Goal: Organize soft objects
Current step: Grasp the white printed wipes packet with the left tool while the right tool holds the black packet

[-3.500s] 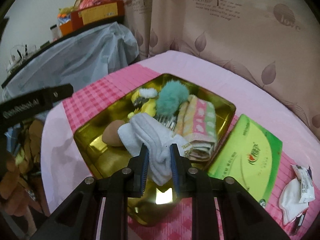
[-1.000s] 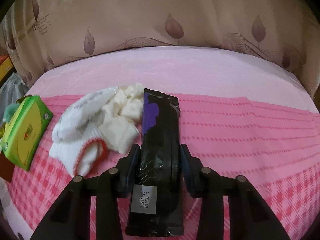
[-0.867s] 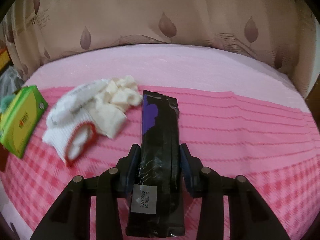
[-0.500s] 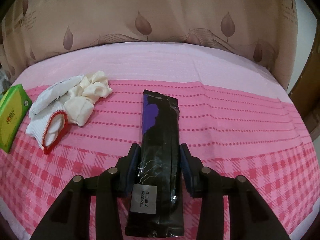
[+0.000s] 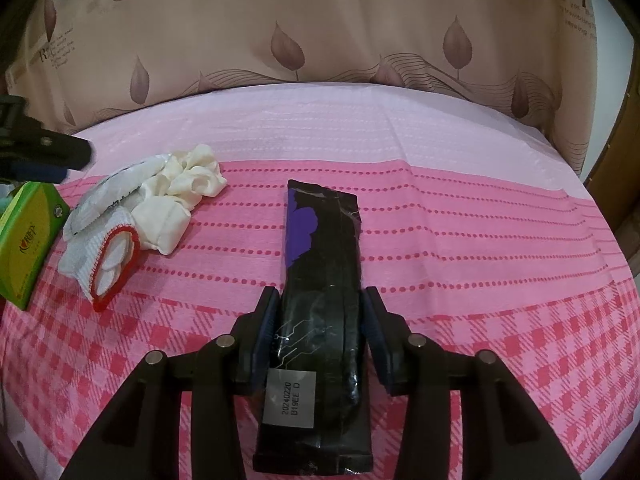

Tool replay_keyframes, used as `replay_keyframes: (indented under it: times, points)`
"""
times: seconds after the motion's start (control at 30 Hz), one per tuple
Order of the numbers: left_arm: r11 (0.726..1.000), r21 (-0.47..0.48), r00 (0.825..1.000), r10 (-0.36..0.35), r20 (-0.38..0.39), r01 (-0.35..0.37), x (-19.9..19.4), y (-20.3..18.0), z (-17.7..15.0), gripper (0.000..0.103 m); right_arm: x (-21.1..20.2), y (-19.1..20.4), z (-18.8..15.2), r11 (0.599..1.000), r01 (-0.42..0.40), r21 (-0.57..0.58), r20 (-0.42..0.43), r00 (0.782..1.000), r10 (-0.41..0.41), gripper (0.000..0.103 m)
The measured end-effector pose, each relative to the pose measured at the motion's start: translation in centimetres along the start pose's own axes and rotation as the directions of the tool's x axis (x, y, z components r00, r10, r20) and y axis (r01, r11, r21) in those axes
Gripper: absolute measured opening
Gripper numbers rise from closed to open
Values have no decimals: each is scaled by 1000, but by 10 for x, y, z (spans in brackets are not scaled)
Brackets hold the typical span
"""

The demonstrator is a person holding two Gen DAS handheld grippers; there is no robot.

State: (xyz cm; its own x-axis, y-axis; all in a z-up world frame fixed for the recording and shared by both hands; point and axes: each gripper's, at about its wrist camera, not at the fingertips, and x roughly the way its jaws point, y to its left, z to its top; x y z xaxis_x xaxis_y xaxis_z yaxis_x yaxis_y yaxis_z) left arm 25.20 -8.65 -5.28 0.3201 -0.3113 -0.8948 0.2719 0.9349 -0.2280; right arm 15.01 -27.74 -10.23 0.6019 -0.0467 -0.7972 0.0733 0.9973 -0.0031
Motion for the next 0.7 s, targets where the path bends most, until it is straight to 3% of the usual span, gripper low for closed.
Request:
replay_keyframes:
  times: [0.17, 0.37, 0.47, 0.7]
  points:
    - [998, -69, 998, -14, -54, 11, 25, 7, 6, 65, 1, 0, 0, 1000, -2, 1, -1, 1000, 2, 42]
    - [996, -83, 997, -19, -72, 13, 43, 5, 7, 65, 1, 0, 0, 1000, -3, 2, 0, 1000, 3, 42]
    - [997, -75, 998, -20, -57, 15, 45, 3, 6, 57, 1, 0, 0, 1000, -2, 1, 0, 1000, 2, 42]
    - [998, -62, 1000, -14, -13, 13, 34, 1, 5, 54, 1, 2, 0, 1000, -3, 2, 0, 1000, 3, 42]
